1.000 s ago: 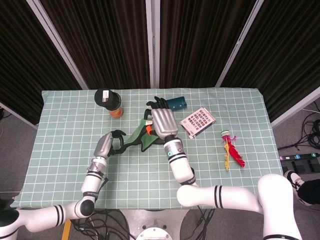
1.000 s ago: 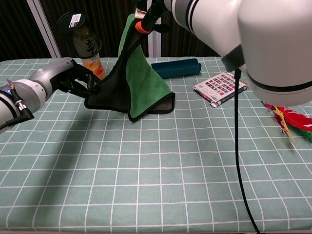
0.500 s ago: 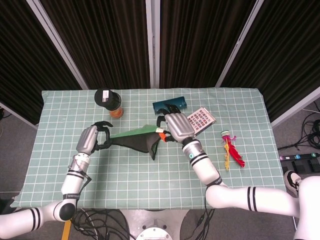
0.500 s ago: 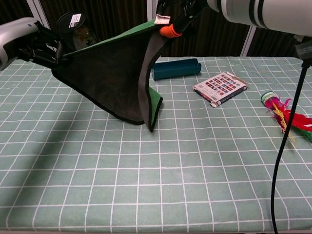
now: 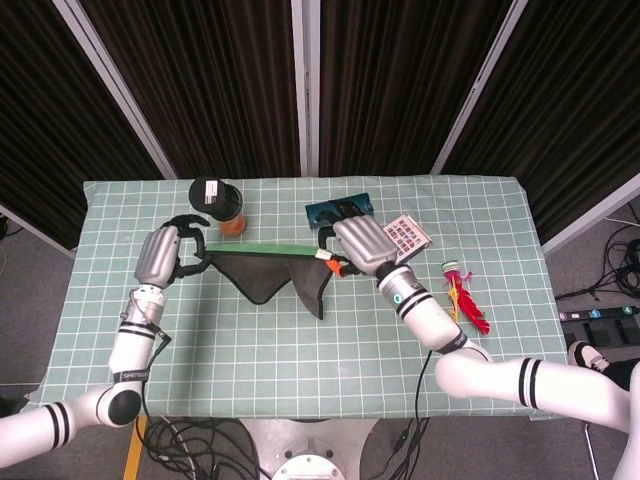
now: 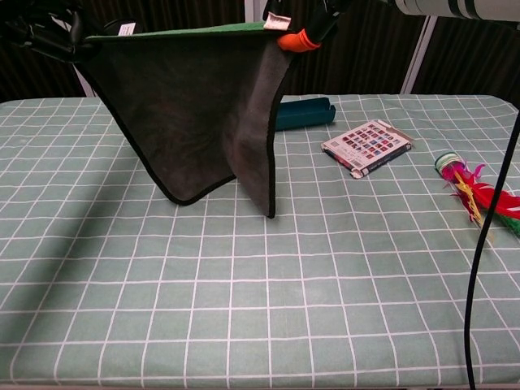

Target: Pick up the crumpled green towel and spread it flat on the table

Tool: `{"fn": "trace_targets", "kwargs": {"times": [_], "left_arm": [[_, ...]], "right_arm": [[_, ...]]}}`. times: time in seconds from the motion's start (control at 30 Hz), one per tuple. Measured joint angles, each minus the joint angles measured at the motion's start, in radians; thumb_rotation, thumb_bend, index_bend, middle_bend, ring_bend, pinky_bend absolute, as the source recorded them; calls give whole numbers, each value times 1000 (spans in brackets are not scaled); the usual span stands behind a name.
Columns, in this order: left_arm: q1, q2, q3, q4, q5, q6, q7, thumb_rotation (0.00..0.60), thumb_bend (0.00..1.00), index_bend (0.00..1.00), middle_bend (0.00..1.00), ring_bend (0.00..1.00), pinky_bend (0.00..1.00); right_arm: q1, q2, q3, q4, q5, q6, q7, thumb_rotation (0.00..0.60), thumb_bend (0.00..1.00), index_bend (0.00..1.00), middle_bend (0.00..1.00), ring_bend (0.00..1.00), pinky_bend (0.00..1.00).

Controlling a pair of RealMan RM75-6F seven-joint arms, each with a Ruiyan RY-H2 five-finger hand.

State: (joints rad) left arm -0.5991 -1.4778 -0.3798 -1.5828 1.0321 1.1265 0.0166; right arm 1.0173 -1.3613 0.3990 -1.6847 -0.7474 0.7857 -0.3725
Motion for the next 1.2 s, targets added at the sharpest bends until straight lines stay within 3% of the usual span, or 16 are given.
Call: {"fn": "trace_targets", "kwargs": {"times": [0.4,0.53,0.67,0.8,1.2], "left_arm": [[-95,-93,-104,215,-16,55,-11,600,416,789,440,278,276],[-100,-109,-101,241,4,83,-26,600,415,785,440,278,276],[-75,-110,-51,225,30,95,-27,600,415,785,440,278,276],[-27,-115,31,208,90,134,-31,600,414,784,440,278,275],[114,-110,255,133,288,227,-41,600,406,781,440,278,275]], "right_arm": [[32,-48,23,208,-199,28,158,600,449,633,196,0,0],[30,-47,18,238,-259,31,215,600,447,633,196,0,0],[23,-44,-23,253,-302,-2,248,600,435,633,196,0,0],[15,-40,-75,252,-362,-46,287,600,408,633,201,0,0],[-31,15,-208,136,-489,-131,378,600,409,633,203,0,0]]}}
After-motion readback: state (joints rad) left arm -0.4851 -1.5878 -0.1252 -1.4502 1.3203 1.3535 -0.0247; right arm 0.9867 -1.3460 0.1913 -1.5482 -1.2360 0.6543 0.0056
